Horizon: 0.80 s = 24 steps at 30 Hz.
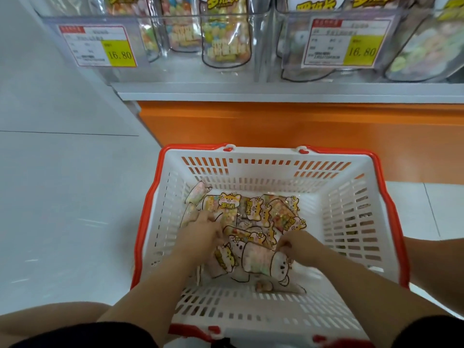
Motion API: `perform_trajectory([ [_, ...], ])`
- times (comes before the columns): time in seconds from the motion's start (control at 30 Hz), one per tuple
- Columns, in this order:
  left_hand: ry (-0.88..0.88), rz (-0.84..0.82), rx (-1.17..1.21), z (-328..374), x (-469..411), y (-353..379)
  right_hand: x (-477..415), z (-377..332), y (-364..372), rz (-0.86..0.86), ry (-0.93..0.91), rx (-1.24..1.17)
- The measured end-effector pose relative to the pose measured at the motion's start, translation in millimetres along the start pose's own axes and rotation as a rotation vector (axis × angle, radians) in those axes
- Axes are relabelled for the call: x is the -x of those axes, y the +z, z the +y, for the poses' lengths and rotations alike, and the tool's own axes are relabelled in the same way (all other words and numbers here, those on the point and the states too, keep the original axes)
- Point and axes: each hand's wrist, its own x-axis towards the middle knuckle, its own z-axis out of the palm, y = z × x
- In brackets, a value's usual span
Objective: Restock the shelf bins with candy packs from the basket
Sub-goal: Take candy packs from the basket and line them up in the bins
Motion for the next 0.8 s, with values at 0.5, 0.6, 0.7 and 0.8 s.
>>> perform_trajectory([
  [0.5,-0.199,0.268,0.913,10.9,2.2,-83.2,67.6,-42.3,-119.6,0.457,-0.139,-0.223],
  [0.6,-0.179,0.266,1.069,20.2,12.5,-103.1,96.4,-65.0,-145.6,0.536,-0.175,-0.161],
  [0.7,-0.155,0.291,1.116,34.5,23.6,-122.7,128.9,-79.1,-166.3,0.601,-0.219,-0.160],
  [0.8,-0.134,0.318,1.157,51.6,36.9,-140.5,163.5,-83.6,-184.2,0.677,-0.294,-0.215],
])
